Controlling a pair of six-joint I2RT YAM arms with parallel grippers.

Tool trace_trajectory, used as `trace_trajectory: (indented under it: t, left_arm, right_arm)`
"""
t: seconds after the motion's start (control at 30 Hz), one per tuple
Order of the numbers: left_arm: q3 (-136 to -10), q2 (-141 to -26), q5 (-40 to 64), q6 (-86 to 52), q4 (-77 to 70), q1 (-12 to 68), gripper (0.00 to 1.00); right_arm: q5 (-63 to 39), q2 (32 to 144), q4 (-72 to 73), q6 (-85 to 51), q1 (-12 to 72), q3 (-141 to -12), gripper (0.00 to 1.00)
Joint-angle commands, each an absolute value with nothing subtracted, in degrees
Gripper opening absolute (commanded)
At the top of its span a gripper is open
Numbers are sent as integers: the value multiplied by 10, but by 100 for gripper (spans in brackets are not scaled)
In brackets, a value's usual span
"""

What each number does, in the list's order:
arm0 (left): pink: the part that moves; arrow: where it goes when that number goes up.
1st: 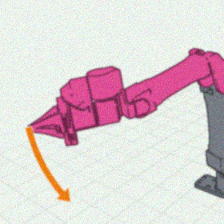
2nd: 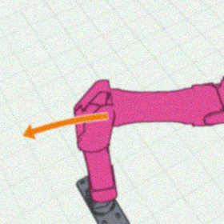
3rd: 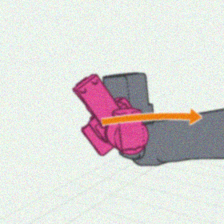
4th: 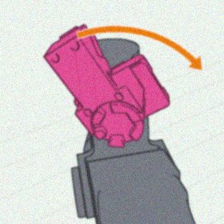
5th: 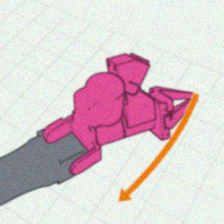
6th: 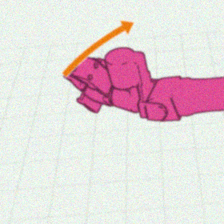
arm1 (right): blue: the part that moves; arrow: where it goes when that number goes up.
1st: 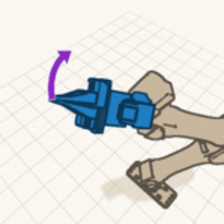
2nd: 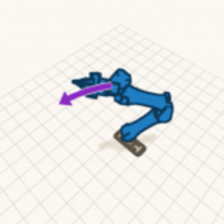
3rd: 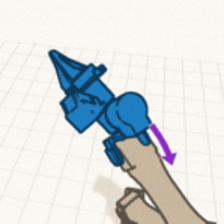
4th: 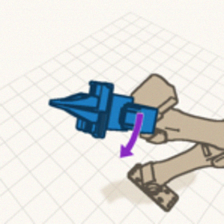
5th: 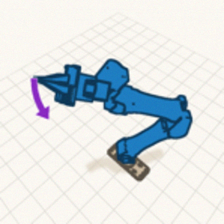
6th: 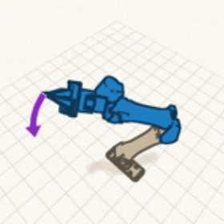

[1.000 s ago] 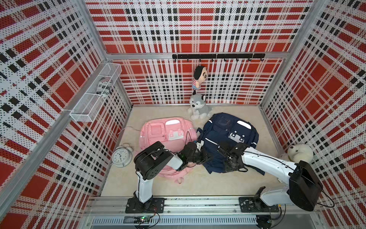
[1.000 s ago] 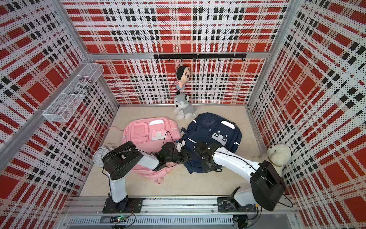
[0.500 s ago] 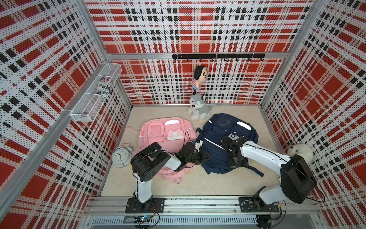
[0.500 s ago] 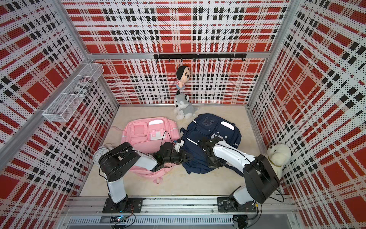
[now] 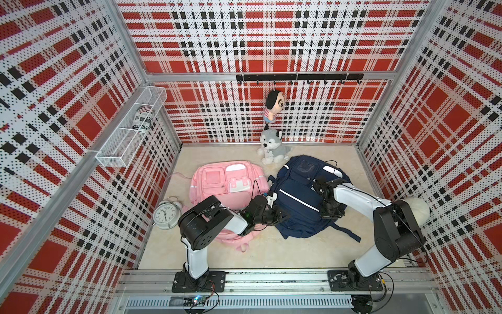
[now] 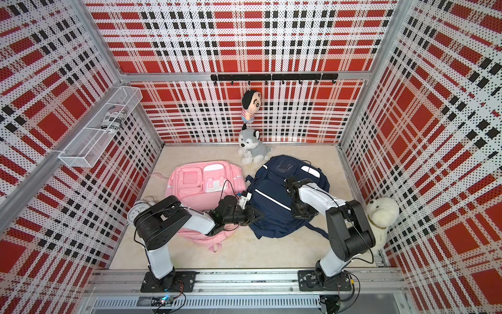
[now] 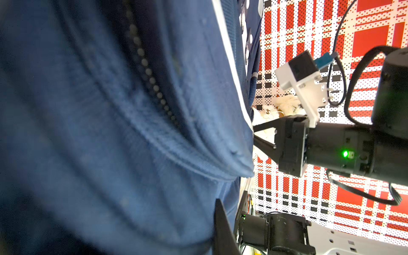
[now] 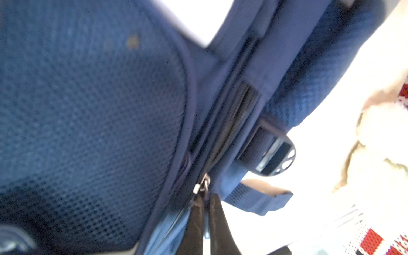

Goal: Zip up the backpack
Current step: Zip the zipper on the backpack.

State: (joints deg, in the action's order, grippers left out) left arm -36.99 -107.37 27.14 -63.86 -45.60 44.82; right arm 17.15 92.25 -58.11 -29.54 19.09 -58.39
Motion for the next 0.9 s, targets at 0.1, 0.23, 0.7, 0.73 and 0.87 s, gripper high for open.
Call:
trace_trajectory:
  t: [0.1, 0.23, 0.7, 0.73, 0.87]
  left_arm:
    - [-365, -1059, 248, -634, -439, 452, 0]
    - [-370, -1061, 246, -638, -432, 457, 0]
    - [-427, -1103, 227, -701, -441, 505, 7]
    - [-433, -1104, 224, -704, -440, 512, 14]
    - [-464, -1118, 208, -715, -438, 538, 30]
  right_arm:
    - [207, 924, -528, -215, 106, -630, 0]
    - [202, 968, -515, -169, 66, -657, 0]
    - [131, 1017, -432, -110, 47, -682, 43]
    - [141, 1018, -432, -109, 46, -686, 57]
    - [193, 1019, -415, -115, 39, -685, 63]
